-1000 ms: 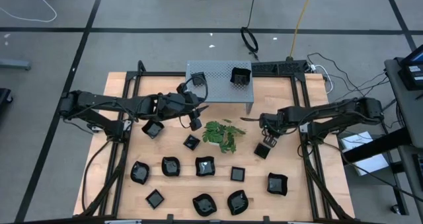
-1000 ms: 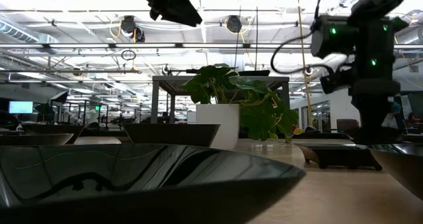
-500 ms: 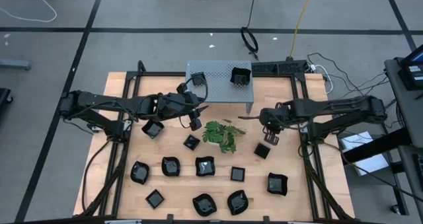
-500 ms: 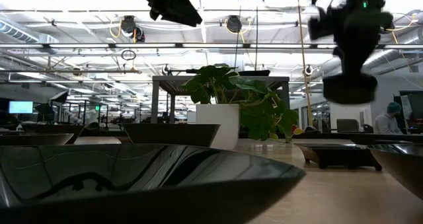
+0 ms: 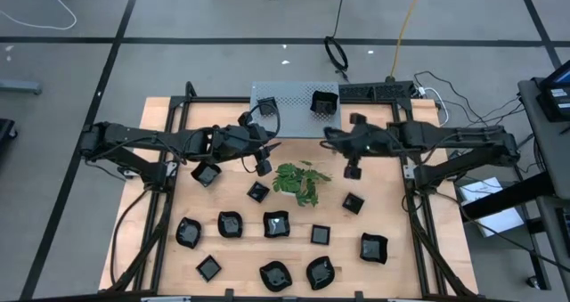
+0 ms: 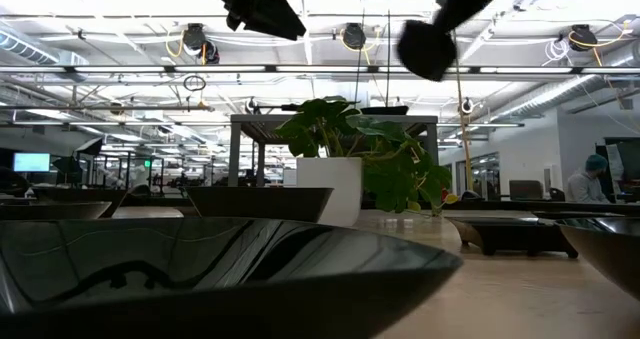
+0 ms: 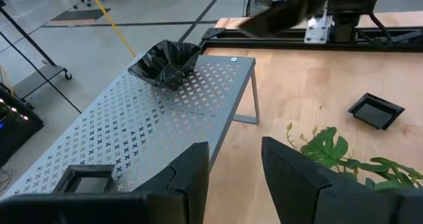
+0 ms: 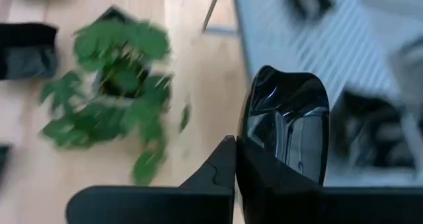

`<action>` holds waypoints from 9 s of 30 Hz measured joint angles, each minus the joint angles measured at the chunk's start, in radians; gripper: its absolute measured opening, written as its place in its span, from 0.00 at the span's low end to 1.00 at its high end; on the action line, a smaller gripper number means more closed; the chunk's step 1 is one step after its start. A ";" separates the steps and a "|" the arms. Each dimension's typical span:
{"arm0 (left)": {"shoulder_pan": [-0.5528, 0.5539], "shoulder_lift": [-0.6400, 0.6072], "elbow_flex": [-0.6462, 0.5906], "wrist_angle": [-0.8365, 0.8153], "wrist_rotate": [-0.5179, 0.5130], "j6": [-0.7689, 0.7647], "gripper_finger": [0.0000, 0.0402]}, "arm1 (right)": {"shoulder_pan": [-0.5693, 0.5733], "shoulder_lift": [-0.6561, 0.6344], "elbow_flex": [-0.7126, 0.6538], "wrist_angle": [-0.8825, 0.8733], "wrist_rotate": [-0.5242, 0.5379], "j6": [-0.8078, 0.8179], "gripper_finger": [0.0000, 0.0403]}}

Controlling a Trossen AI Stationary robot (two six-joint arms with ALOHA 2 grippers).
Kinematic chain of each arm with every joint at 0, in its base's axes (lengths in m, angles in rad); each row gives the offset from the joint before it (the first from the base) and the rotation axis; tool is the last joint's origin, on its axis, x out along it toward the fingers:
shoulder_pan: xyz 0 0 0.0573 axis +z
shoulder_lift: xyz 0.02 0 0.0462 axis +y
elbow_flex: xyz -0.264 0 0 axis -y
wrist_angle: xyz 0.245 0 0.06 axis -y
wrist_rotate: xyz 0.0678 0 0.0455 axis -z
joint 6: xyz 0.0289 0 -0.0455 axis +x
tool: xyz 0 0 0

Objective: Pick & Place Mini shaped plates
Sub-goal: Put the leaf-shaped black bowl on the shelf, then stack the square black bowl on top of the other square black bowl on the shelf

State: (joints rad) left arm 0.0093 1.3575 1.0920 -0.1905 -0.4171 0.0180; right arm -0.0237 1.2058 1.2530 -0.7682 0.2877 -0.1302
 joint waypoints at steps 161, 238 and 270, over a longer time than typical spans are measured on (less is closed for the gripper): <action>-0.084 -0.082 -0.411 -0.301 0.290 -0.627 0.01 | 0.039 -0.030 -0.096 0.345 0.078 -0.275 0.33; -0.258 0.270 -0.407 0.111 0.196 0.183 0.43 | 0.163 -0.034 -0.390 0.232 -0.158 0.175 0.39; -0.268 0.278 0.072 -0.423 0.074 0.133 0.02 | 0.163 -0.034 -0.390 0.233 -0.158 0.144 0.39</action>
State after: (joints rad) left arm -0.2582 1.6355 1.1642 -0.6135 -0.3431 0.1514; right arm 0.1390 1.1716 0.8631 -0.5350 0.1299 0.0138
